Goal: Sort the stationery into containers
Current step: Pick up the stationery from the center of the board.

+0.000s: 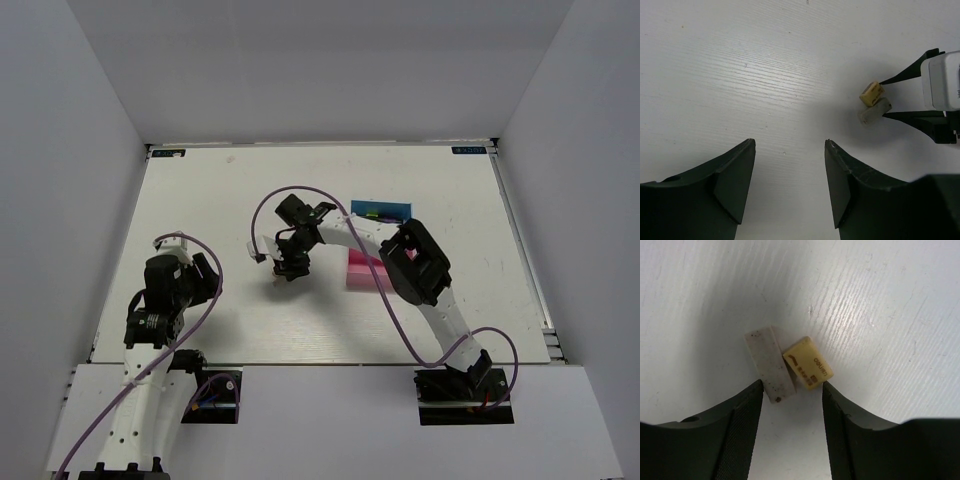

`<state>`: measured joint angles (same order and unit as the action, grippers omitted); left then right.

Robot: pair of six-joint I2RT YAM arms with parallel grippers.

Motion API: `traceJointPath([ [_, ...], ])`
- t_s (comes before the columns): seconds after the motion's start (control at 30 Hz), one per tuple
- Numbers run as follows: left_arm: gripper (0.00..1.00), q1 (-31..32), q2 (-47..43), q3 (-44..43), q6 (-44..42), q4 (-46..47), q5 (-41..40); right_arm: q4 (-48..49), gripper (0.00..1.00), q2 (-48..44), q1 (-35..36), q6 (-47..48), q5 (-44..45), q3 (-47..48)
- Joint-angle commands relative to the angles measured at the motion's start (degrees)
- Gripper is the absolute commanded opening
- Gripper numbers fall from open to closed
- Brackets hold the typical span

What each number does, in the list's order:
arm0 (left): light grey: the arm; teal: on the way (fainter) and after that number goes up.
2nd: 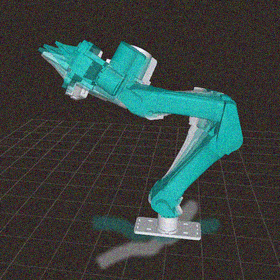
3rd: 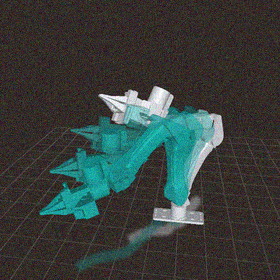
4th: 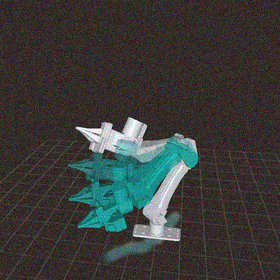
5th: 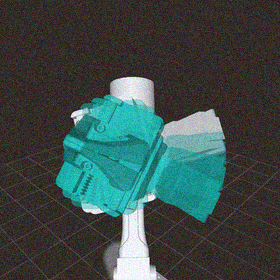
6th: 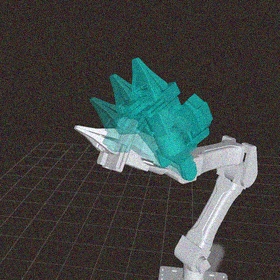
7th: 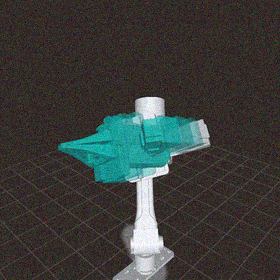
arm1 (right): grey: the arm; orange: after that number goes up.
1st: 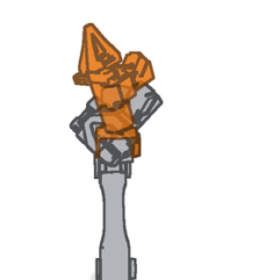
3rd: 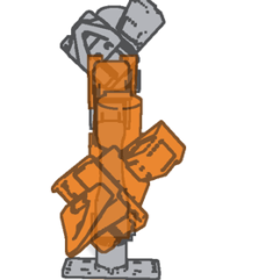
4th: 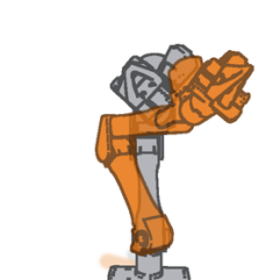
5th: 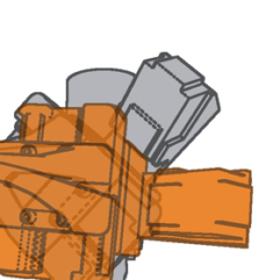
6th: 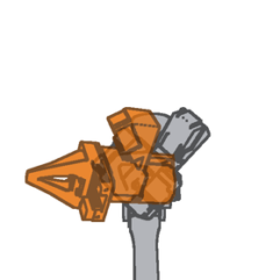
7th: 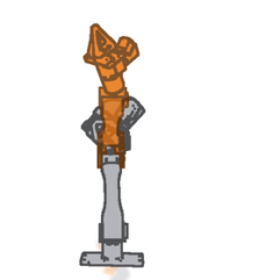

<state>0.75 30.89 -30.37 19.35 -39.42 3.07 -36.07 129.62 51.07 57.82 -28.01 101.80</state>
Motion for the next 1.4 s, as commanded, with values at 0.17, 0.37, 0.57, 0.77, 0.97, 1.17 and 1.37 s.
traceJointPath([
  [0.17, 0.68, -0.31, -0.66, -0.13, -0.37, 0.66, 1.23, -6.47, 0.54, 1.86, 0.61, -0.51, -2.16, 1.39],
  [0.37, 0.68, -0.31, -0.57, -0.13, -0.46, 0.66, 1.41, -3.74, 0.54, 0.55, 0.17, -5.71, 1.82, -0.45],
  [0.57, 0.68, -0.31, -0.75, -0.04, -0.46, 0.57, 1.06, -5.93, 0.47, 1.06, 0.87, -4.30, -0.11, -1.26],
  [0.77, 0.68, -0.31, -0.57, 0.05, -0.63, 0.48, 0.45, -6.82, 0.44, 2.65, 2.54, -4.47, 1.64, 0.07],
  [0.97, 0.68, -0.31, -0.66, -0.04, -0.63, 0.48, 0.71, -2.44, 0.37, 1.25, 3.86, -6.04, 4.80, -4.32],
  [1.17, 0.68, -0.31, -0.49, 0.05, -0.55, 0.66, 1.06, 6.17, 0.12, -0.33, 5.44, -9.83, 10.78, -11.35],
  [1.37, 0.68, -0.31, 2.85, 0.93, -1.16, 3.56, 8.78, 6.46, 0.00, -5.60, 5.01, -13.08, 11.84, -13.64],
])
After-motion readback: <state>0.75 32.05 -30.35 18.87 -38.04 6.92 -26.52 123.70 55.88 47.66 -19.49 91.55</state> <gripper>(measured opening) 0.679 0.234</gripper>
